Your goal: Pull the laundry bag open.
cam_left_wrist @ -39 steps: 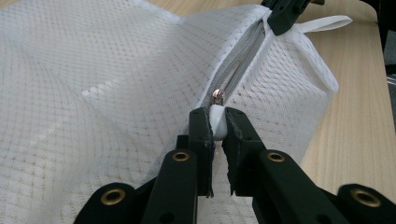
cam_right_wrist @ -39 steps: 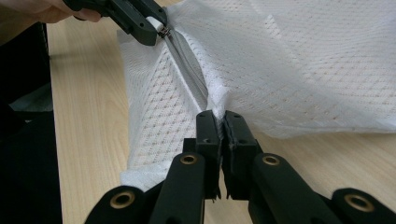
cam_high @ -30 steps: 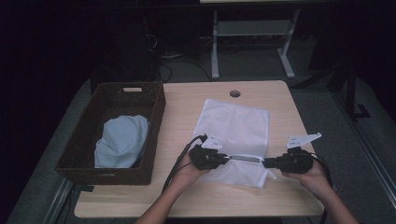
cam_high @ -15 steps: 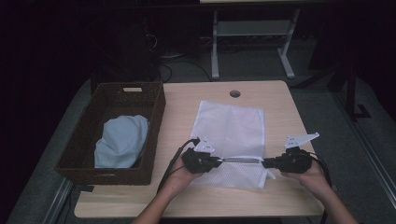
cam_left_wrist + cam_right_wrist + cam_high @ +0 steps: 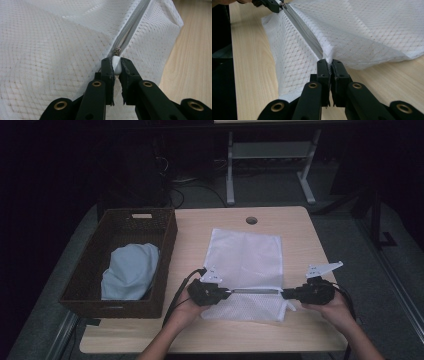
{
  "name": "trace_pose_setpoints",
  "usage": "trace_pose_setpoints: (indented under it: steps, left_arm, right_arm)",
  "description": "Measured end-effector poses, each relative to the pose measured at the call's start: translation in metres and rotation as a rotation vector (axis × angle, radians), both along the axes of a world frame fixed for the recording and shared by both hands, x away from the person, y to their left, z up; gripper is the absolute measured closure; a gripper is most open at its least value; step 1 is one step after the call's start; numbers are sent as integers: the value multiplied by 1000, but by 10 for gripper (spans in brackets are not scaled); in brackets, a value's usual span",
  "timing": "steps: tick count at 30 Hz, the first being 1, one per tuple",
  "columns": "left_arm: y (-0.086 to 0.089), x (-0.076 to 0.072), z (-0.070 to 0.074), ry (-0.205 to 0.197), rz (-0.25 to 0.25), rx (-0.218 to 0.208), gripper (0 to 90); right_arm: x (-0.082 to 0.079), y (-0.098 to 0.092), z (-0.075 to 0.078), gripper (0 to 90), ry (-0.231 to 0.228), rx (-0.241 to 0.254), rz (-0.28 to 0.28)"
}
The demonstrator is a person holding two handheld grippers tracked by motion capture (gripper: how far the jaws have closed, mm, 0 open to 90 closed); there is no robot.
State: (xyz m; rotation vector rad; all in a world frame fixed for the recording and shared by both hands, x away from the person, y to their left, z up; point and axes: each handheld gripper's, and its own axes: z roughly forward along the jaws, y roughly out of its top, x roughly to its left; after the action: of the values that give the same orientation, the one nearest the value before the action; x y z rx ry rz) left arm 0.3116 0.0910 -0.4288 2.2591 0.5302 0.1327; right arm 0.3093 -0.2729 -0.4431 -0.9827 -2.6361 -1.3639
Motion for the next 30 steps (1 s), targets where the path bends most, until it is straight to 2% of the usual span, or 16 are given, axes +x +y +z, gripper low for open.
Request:
trace_pose_setpoints:
  steps: [12, 30]
  left_arm:
    - [8, -2, 0, -1, 8, 8, 821]
    - [28, -2, -1, 9, 52, -31, 821]
  right_arm:
    - [1, -2, 0, 857, 1, 5, -1]
    - [2, -9, 0, 856, -4, 5, -31]
